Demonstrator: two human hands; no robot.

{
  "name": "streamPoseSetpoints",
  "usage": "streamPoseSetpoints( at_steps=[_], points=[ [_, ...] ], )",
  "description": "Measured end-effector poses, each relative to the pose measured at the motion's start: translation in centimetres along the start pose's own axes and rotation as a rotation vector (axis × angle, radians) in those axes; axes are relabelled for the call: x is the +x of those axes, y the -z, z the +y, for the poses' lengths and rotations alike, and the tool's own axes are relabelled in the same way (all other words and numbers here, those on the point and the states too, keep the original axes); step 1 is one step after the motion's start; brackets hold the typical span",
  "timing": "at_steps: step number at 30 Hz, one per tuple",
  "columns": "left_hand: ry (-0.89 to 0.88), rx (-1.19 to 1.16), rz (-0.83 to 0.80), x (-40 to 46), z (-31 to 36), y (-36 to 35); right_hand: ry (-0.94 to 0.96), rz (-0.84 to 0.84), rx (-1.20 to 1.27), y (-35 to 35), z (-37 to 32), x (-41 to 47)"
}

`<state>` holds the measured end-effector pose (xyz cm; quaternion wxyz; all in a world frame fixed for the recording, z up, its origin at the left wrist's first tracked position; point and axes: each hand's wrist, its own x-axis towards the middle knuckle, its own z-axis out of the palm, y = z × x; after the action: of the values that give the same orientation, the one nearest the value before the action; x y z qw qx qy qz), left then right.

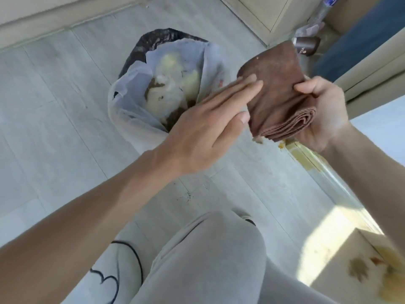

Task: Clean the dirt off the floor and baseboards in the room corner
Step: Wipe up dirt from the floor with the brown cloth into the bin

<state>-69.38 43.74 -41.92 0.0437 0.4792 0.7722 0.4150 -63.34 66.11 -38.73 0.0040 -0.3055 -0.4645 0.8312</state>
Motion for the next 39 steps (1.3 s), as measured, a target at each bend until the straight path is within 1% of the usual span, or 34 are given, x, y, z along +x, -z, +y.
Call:
streamPoseSetpoints(
  at_steps=[1, 2, 4, 6, 8, 9, 11, 13, 16, 17, 18, 20, 22, 26, 27, 28, 30, 31, 33, 34, 36, 37, 39],
  points=[
    [-0.032, -0.040, -0.030, -1.5, -0.3, -0.8, -0.016, -0.009, -0.023, 1.8, 0.3, -0.5],
    [-0.030, -0.077, -0.080, -3.3, -0.8, -1.8, -0.042, 0.031, -0.081, 3.6, 1.1, -0.8],
    [0.063, -0.102, -0.192, -7.7, -3.1, -3.8, -0.107, 0.110, -0.225, 7.2, 4.1, -0.7],
    [0.263, -0.094, -0.252, -12.5, -5.9, -5.4, -0.153, 0.152, -0.340, 10.8, 8.7, 0.0],
    [0.484, -0.109, -0.242, -16.9, -8.4, -6.1, -0.179, 0.239, -0.446, 13.3, 14.0, 0.9],
    [0.574, -0.109, -0.226, -19.0, -9.5, -6.3, -0.174, 0.292, -0.536, 14.2, 16.5, 1.5],
    [0.721, -0.104, -0.191, -22.7, -11.0, -6.6, -0.121, 0.350, -0.779, 15.1, 21.4, 2.8],
    [0.823, -0.112, -0.144, -25.6, -11.5, -6.6, -0.011, 0.352, -0.983, 14.7, 25.8, 4.1],
    [0.907, -0.125, -0.075, -28.4, -11.4, -6.7, 0.157, 0.329, -1.103, 12.3, 32.0, 5.7],
    [0.933, -0.132, -0.048, -29.1, -11.3, -6.8, 0.220, 0.293, -1.113, 10.9, 33.8, 6.1],
    [0.957, -0.143, -0.022, -29.5, -11.3, -6.9, 0.267, 0.218, -1.116, 9.2, 35.1, 6.1],
    [0.998, -0.160, 0.014, -30.1, -11.1, -7.1, 0.330, -0.010, -1.152, 6.1, 37.1, 5.7],
    [1.023, -0.174, 0.032, -30.2, -10.6, -7.4, 0.412, -0.260, -1.215, 4.7, 38.8, 5.4],
    [1.038, -0.199, 0.046, -29.8, -9.3, -7.7, 0.524, -0.631, -1.280, 4.6, 39.7, 5.4],
    [1.036, -0.199, 0.050, -29.7, -9.2, -7.6, 0.509, -0.668, -1.254, 4.5, 39.1, 5.4],
    [1.038, -0.198, 0.064, -29.7, -9.0, -7.5, 0.431, -0.647, -1.200, 4.0, 37.9, 5.3],
    [1.035, -0.197, 0.096, -29.7, -8.7, -7.3, 0.243, -0.470, -1.061, 3.0, 35.0, 5.7],
    [1.032, -0.199, 0.118, -29.7, -8.5, -7.1, 0.204, -0.394, -0.988, 2.6, 33.5, 6.2],
    [1.032, -0.210, 0.155, -29.7, -8.2, -7.1, 0.235, -0.297, -0.924, 1.8, 31.5, 7.4],
    [1.036, -0.211, 0.162, -29.7, -8.1, -7.2, 0.263, -0.284, -0.926, 1.4, 31.1, 8.1],
    [1.043, -0.209, 0.163, -29.8, -8.0, -7.7, 0.302, -0.324, -1.005, 0.0, 31.9, 9.1],
    [1.045, -0.206, 0.162, -29.8, -7.9, -7.9, 0.302, -0.382, -1.060, -0.8, 33.1, 9.3],
    [1.043, -0.202, 0.166, -29.9, -7.7, -8.2, 0.257, -0.572, -1.149, -1.8, 35.9, 8.7]
  ],
)
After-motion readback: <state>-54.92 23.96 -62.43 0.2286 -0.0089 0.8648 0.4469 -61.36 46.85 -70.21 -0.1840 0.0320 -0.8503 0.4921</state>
